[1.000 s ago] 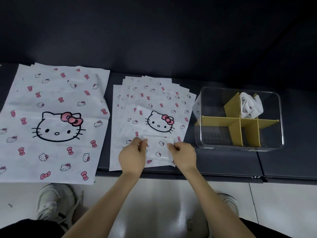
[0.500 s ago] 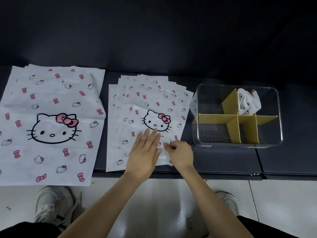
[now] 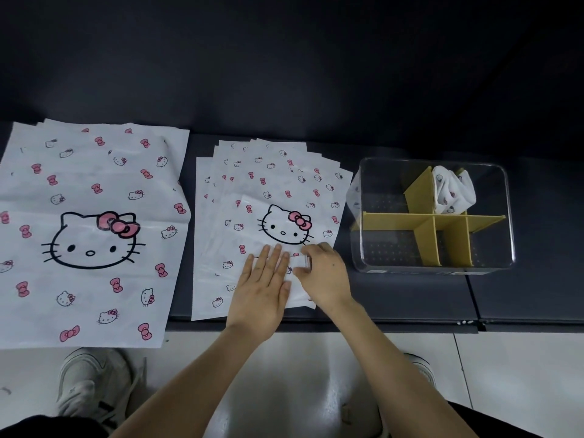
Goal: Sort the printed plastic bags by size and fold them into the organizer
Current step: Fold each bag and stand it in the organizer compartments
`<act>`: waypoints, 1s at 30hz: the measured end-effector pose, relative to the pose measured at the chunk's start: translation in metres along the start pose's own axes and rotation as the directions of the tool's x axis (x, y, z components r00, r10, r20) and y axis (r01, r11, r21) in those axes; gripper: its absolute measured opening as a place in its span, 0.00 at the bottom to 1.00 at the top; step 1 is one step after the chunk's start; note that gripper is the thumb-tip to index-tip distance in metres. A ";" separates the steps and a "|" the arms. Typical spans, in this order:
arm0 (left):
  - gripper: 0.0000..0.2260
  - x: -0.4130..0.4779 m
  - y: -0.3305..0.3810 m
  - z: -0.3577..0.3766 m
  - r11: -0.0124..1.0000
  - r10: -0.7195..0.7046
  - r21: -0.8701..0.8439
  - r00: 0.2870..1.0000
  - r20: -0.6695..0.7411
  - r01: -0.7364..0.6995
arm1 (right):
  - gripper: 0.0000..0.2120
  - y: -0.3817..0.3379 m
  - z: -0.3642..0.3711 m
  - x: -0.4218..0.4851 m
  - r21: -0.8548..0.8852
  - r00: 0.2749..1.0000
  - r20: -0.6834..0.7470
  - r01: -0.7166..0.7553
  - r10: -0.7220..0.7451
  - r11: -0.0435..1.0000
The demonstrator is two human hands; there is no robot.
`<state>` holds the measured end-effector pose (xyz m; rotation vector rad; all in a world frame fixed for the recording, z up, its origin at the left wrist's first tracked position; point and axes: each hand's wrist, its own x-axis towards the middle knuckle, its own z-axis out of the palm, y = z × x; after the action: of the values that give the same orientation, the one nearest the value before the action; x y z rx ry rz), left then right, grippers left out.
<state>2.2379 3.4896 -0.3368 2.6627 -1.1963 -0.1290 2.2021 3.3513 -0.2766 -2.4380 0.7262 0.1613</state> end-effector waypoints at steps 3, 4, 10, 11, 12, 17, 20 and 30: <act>0.24 0.000 0.001 -0.001 1.000 -0.006 -0.006 1.000 0.008 0.006 | 0.19 0.000 -0.009 0.012 -0.031 0.982 0.179 -0.052 0.056 0.998; 0.24 0.000 0.001 -0.001 1.000 -0.007 -0.011 1.000 0.012 0.007 | 0.20 0.001 -0.011 0.016 -0.060 0.972 0.223 -0.059 0.071 0.996; 0.24 0.000 -0.002 -0.003 0.995 -0.003 -0.096 1.000 -0.013 0.001 | 0.14 -0.006 -0.010 0.015 -0.107 0.983 0.175 -0.040 0.059 0.993; 0.25 0.001 -0.003 -0.006 0.988 -0.009 -0.155 0.999 -0.036 0.003 | 0.12 -0.007 -0.009 0.010 -0.047 0.986 0.156 -0.052 0.058 0.998; 0.25 0.003 -0.004 -0.012 0.976 -0.021 -0.218 0.998 -0.057 0.008 | 0.09 -0.006 -0.009 0.005 0.039 0.989 0.137 -0.064 0.058 0.997; 0.19 0.014 -0.005 -0.075 0.770 -0.188 -0.603 0.977 0.096 0.208 | 0.12 0.000 -0.039 -0.026 0.579 0.986 0.152 -0.147 0.070 0.802; 0.06 0.022 0.005 -0.108 0.508 -0.172 -0.779 0.930 0.326 0.367 | 0.11 0.004 -0.070 -0.041 0.701 0.986 0.156 -0.157 0.066 0.695; 0.06 0.079 0.123 -0.131 0.392 -0.090 -0.891 0.973 0.212 0.230 | 0.06 0.068 -0.146 -0.079 0.890 0.952 0.108 -0.221 0.286 0.400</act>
<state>2.2235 3.3727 -0.1800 1.7267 -0.5548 -0.7726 2.0923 3.2589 -0.1690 -1.2695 0.9046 -0.1710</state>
